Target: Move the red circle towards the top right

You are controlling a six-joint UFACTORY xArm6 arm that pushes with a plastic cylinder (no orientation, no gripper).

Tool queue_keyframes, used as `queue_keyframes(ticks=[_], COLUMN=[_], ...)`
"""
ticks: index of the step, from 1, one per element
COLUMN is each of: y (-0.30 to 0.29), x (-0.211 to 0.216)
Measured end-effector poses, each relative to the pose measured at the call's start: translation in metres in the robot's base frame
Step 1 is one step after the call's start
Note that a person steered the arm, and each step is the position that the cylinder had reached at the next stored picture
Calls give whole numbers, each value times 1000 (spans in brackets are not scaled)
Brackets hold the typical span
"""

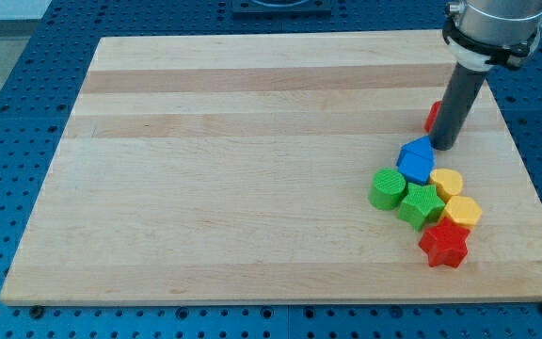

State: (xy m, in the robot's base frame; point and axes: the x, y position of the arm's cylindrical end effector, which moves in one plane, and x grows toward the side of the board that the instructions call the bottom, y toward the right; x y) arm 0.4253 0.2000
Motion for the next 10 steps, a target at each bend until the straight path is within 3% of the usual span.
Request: queue_keyframes(ticks=[6,10], y=[3,3], x=[-61,-66])
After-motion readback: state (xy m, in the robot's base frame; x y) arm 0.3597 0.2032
